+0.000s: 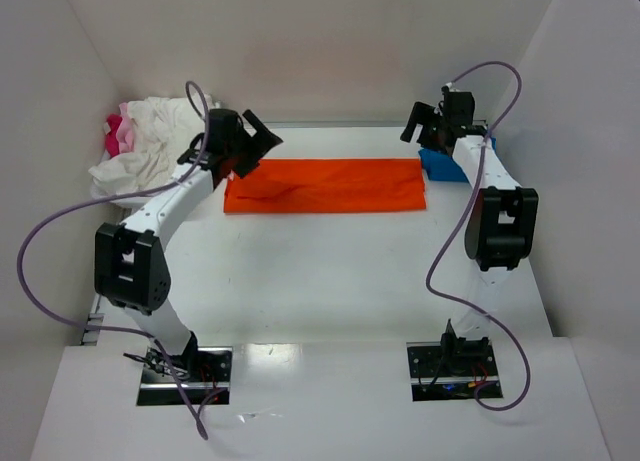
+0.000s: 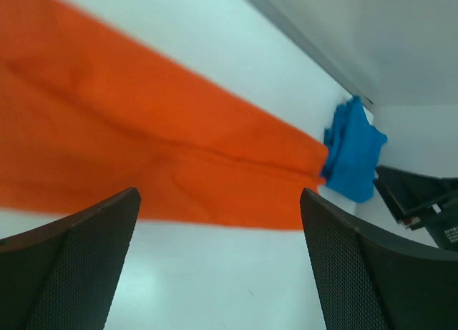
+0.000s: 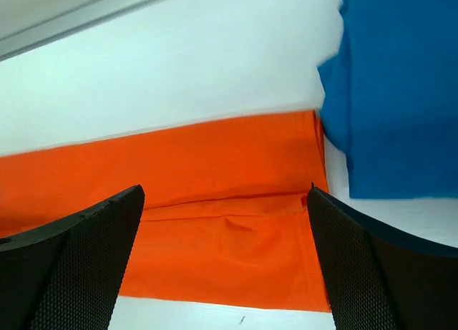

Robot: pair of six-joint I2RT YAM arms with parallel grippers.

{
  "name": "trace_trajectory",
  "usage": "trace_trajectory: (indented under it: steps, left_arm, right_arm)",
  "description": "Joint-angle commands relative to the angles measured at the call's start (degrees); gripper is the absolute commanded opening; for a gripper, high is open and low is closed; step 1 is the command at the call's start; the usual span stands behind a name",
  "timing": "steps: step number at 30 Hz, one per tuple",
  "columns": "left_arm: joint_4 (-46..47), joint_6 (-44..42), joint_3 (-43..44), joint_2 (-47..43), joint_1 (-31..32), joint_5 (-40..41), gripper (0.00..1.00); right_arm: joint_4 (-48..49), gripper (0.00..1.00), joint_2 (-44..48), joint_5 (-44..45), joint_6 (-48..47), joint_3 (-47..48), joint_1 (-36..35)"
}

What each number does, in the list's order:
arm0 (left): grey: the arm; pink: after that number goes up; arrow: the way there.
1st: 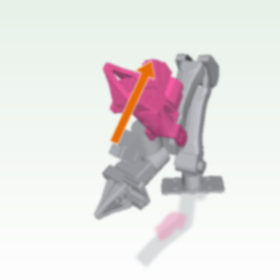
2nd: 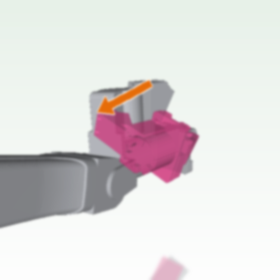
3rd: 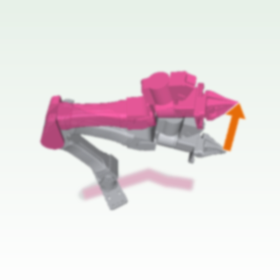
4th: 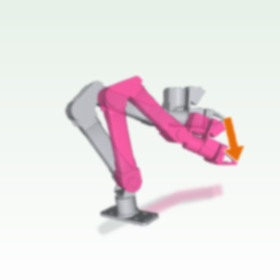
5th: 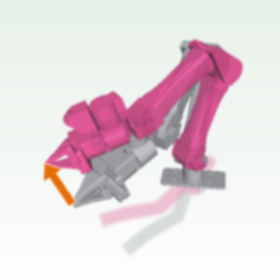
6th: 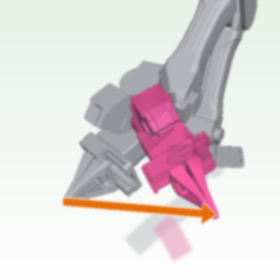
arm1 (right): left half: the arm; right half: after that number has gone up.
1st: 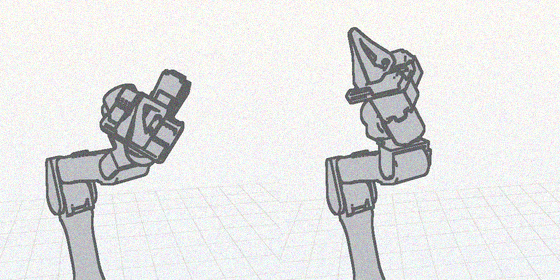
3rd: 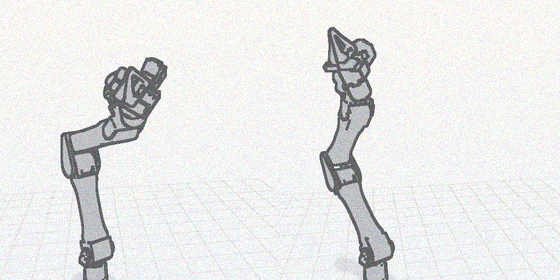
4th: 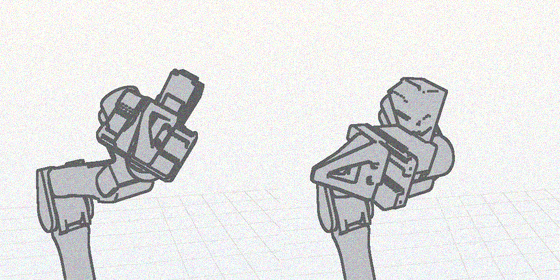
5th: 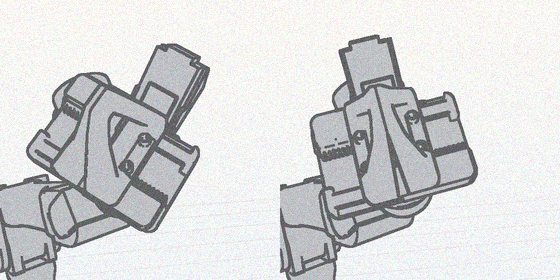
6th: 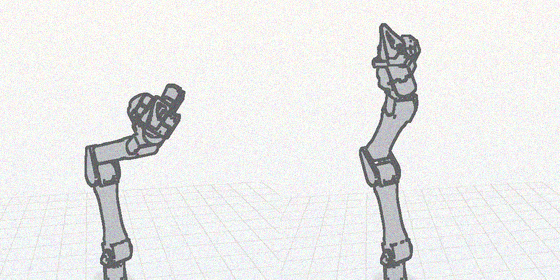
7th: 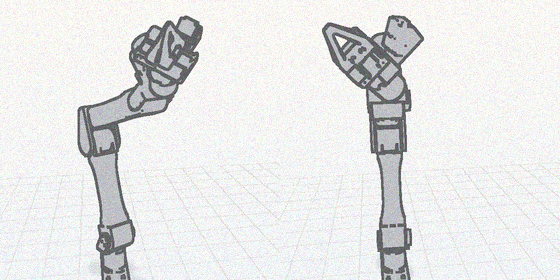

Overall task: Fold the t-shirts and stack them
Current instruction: Fold the other side of the tshirt into a rectangle, then rotate the tshirt 90 degrees

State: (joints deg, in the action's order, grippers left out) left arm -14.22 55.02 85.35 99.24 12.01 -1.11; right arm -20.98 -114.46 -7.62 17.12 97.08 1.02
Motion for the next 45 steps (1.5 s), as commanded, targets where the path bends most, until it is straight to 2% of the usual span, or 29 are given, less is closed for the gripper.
trace_trajectory:
  steps: [1,3,6,9,21,34,41,45]
  left_arm:
    - [3.8,20.4,-10.1,-4.2,4.5,5.6,1.0]
    - [3.8,26.5,-11.6,-5.2,6.8,11.9,1.0]
    - [2.9,31.9,-11.2,-4.5,7.8,16.4,1.0]
    - [1.2,33.9,-7.1,0.2,9.0,17.5,1.0]
    - [1.6,38.6,-1.8,7.0,8.6,19.1,1.0]
    - [6.0,37.0,-5.4,7.4,4.0,15.1,1.0]
    - [4.6,33.7,-5.8,6.8,3.6,19.9,1.0]
    - [2.1,31.3,-5.8,6.8,3.6,22.7,1.0]
  right_arm:
    - [2.8,1.0,5.2,-3.9,-17.1,-0.7,-2.1]
    - [1.8,1.0,5.8,-5.0,-26.7,-1.5,-3.7]
    - [-1.9,1.0,3.7,-4.2,-39.0,-1.5,-6.8]
    - [-2.7,1.0,2.3,-2.3,-42.7,-1.5,-7.8]
    - [-1.5,1.0,-1.0,-0.8,-48.1,-5.7,-7.8]
    - [-2.6,1.0,-9.5,8.3,-51.6,-5.7,-12.6]
    - [-4.5,1.0,-11.7,8.9,-50.0,-5.1,-15.3]
    - [-5.4,1.0,-9.7,10.2,-48.9,-8.4,-18.2]
